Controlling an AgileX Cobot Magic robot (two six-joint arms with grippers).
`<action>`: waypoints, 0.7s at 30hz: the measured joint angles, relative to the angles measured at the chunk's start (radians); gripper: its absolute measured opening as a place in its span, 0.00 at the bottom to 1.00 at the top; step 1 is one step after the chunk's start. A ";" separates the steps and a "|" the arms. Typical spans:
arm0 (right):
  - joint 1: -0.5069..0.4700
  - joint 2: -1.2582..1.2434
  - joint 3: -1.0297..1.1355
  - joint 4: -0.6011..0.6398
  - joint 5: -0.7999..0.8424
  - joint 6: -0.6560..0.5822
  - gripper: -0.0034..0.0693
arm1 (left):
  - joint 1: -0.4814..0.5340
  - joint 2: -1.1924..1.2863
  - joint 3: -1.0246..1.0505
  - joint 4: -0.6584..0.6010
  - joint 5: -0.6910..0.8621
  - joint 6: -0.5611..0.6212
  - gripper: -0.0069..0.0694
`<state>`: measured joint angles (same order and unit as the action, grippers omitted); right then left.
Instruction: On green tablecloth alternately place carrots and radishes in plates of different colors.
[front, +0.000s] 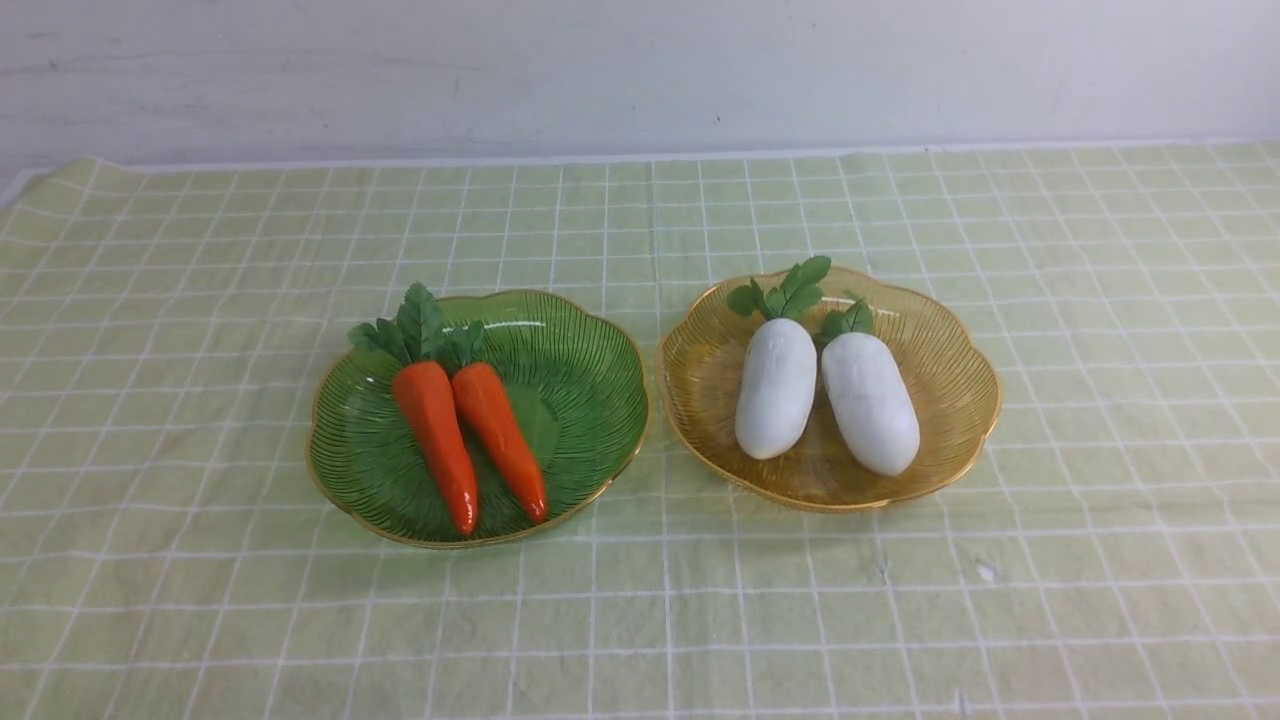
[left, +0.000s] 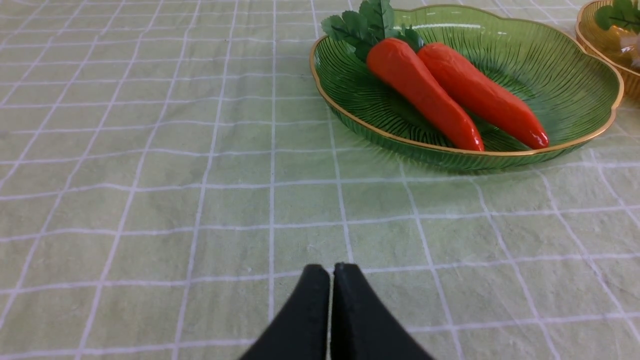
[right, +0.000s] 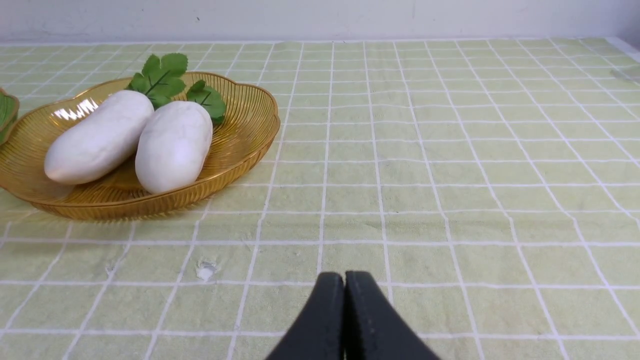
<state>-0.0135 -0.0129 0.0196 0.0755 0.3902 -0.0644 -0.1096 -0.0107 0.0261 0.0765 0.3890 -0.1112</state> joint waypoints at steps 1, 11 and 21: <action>0.000 0.000 0.000 0.000 0.000 0.000 0.03 | 0.000 0.000 0.000 0.000 0.000 0.000 0.08; 0.000 0.000 0.000 0.000 0.000 0.000 0.03 | 0.000 0.000 0.000 0.000 0.000 0.001 0.08; 0.000 0.000 0.000 0.000 0.000 0.000 0.03 | 0.000 0.000 0.000 0.000 0.000 0.002 0.08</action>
<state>-0.0135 -0.0129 0.0196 0.0755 0.3902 -0.0644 -0.1096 -0.0107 0.0261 0.0765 0.3890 -0.1090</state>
